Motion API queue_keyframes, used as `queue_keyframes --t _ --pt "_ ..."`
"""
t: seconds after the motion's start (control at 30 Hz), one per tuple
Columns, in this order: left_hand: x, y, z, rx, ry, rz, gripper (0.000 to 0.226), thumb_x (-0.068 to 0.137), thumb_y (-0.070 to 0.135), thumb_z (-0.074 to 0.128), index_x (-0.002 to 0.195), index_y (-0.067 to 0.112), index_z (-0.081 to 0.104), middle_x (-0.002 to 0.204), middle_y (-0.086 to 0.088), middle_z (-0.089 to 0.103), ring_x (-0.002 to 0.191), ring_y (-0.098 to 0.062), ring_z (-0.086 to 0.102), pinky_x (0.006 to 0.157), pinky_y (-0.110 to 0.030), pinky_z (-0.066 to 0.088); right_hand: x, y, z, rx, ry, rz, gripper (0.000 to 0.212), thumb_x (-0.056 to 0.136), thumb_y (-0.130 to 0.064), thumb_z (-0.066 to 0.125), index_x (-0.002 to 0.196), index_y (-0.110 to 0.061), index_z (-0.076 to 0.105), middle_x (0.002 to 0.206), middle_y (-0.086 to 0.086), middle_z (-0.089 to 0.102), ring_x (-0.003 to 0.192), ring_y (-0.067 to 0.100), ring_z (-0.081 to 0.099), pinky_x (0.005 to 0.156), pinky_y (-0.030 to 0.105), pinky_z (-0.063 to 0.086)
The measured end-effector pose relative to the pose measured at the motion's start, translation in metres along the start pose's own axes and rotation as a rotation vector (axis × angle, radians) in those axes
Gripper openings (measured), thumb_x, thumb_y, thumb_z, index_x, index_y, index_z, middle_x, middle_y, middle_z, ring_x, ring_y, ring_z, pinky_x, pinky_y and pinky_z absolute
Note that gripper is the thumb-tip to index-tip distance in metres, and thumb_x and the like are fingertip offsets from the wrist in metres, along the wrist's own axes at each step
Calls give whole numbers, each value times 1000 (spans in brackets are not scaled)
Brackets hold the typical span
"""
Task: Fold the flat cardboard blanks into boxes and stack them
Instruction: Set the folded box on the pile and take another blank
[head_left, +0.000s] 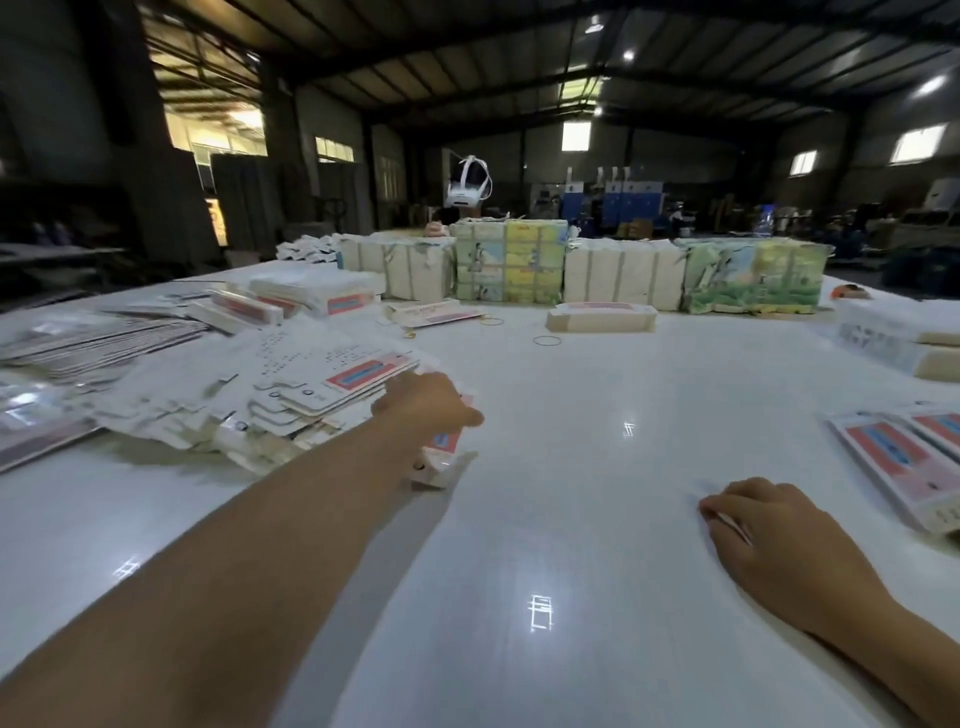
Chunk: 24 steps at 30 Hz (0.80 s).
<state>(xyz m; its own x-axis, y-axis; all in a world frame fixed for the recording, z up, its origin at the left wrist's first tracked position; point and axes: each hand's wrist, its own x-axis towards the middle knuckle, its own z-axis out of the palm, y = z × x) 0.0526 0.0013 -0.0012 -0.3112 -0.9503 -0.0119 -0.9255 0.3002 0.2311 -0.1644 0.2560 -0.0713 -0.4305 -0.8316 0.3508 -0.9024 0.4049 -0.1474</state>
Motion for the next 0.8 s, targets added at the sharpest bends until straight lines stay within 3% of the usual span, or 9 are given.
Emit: queue_keyframes --t 0.1,0.33,0.43,0.5,0.57,0.7,0.73,0.8 --pt "20 -17 13 179 -102 -120 96 67 77 58 135 11 42 144 -18 33 133 -37 26 107 -47 30 1 -2 0 12 5 8 29 95 -35 46 118 -30 64 121 -14 55 110 11 46 82 25 35" --pt "44 -12 19 -120 -110 -309 105 55 57 80 134 8 32 124 -14 46 115 -30 42 99 -43 38 -1 -5 -3 30 20 18 26 94 -31 50 114 -28 67 119 -12 57 110 13 48 82 26 35" --pt "44 -9 25 -275 2 -325 89 67 34 79 129 4 24 99 -12 53 97 -27 52 90 -39 43 -1 -6 -4 28 19 12 28 95 -33 48 117 -28 65 120 -12 57 109 11 47 82 23 35" --pt "41 -3 22 -323 82 -291 70 79 24 68 132 8 24 80 -7 50 73 -19 55 63 -32 48 -2 -6 -4 29 14 12 29 96 -34 46 119 -29 64 121 -13 56 110 10 47 83 22 34" --pt "33 4 14 -351 156 -210 47 87 22 58 126 15 32 78 -4 49 66 -15 56 48 -27 43 -2 -7 -5 25 10 8 29 96 -34 46 119 -30 63 121 -13 55 110 10 47 81 21 33" --pt "3 35 0 -551 192 89 8 91 20 53 97 22 48 88 0 55 73 -14 58 53 -30 48 0 -6 -4 76 -13 22 31 97 -32 45 123 -28 61 122 -9 57 110 12 49 83 22 34" --pt "-9 43 -2 -592 172 175 7 91 21 54 90 26 49 88 2 56 73 -14 60 52 -28 47 0 -5 -6 205 25 64 30 97 -29 47 123 -25 61 122 -5 59 109 14 52 88 25 39" --pt "-36 59 0 -605 90 335 9 92 27 55 86 31 49 85 10 57 70 -12 63 47 -23 45 0 -6 -17 705 130 249 23 97 -26 50 117 -24 63 115 2 65 98 17 61 90 36 49"
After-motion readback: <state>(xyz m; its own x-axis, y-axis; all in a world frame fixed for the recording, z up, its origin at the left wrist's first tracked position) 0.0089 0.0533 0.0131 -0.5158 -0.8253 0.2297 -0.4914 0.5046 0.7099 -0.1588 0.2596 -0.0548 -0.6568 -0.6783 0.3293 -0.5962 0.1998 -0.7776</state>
